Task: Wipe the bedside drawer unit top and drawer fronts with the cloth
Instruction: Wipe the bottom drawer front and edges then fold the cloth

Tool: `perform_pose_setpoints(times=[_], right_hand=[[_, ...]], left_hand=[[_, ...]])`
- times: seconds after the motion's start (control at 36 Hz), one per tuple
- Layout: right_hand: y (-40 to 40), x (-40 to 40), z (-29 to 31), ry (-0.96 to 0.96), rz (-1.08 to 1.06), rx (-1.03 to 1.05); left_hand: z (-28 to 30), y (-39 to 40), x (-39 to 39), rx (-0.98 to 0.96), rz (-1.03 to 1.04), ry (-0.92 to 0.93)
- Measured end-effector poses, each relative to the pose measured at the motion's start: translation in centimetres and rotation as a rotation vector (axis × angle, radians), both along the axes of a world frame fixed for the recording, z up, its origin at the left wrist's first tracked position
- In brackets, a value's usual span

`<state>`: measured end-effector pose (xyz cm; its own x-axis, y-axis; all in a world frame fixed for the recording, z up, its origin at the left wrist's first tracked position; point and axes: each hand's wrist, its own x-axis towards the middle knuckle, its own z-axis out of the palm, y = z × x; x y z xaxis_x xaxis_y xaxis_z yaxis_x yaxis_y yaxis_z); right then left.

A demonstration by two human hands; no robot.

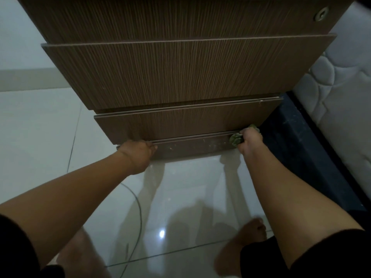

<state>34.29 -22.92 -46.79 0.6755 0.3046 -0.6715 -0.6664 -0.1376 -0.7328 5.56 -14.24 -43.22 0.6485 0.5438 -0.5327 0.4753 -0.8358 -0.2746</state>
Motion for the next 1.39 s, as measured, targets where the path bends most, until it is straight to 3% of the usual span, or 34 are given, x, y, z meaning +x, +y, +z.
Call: perform_pose_setpoints(times=[0.11,0.25,0.36,0.47,0.72,1.14,1.28,1.39], right_hand=[[0.6,-2.2,0.0,0.034,0.039,-0.020],[1.2,-5.0,-0.1,0.022,0.062,0.014],[2.1,-7.8,0.3,0.015,0.098,0.007],[2.9,-10.6,0.5,0.028,0.148,-0.004],[5.6,-17.6,0.3,0.104,0.308,-0.043],[9.5,-27.7,0.4,0.221,0.389,0.017],[10.1,-30.0,0.0,0.219,0.484,0.017],[8.9,-32.1,-0.3,0.280,0.634,0.050]], left_hand=[[1.5,0.2,-0.9,0.082,-0.190,-0.129],[3.7,0.1,-2.4,0.325,-0.422,-0.245],[4.6,1.5,-4.1,0.651,-0.410,-0.362],[5.1,2.6,-5.2,0.748,-0.412,-0.366],[5.6,3.5,-7.4,0.807,-0.418,-0.237],[7.0,3.8,-8.2,0.681,-0.433,-0.161],[7.1,3.7,-8.1,0.663,-0.443,-0.150],[6.7,3.9,-8.2,0.697,-0.497,-0.269]])
